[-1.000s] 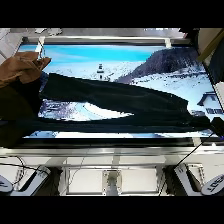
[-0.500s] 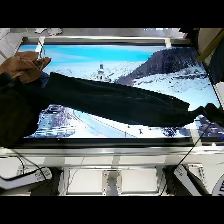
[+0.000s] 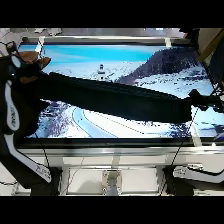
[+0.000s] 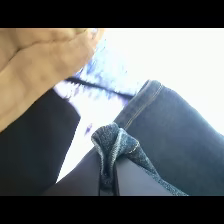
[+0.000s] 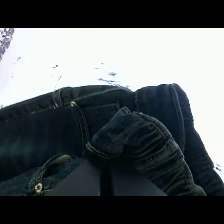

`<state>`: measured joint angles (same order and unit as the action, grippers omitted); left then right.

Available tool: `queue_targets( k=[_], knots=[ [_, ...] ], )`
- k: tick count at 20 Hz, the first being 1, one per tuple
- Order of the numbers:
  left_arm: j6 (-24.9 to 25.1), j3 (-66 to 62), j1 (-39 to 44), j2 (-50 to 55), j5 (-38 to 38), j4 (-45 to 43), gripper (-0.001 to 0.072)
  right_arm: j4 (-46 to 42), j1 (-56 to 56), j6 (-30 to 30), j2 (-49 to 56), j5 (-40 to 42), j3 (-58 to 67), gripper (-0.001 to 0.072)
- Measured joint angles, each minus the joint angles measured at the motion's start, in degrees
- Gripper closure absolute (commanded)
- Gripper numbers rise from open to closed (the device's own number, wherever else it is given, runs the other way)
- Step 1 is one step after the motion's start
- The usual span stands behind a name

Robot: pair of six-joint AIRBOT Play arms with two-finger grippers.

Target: Fold the clothes and pants, and hang the long-sleeved shirts on hangers.

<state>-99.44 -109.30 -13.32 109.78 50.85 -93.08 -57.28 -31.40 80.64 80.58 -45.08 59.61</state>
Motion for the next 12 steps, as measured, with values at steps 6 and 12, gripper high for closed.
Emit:
queue_targets(
  k=[6, 12],
  knots=[
    [-4.1, -5.6, 1.1, 5.7, -5.0, 0.2, 0.0061, 1.5, 3.2, 4.3, 4.9, 4.9, 4.5, 0.0672],
    [-3.5, -8.0, 3.0, -2.8, -9.2, 5.9, 0.0063, -5.6, 2.2, 5.2, 4.1, -6.2, 13.4, 0.0224]
  ],
)
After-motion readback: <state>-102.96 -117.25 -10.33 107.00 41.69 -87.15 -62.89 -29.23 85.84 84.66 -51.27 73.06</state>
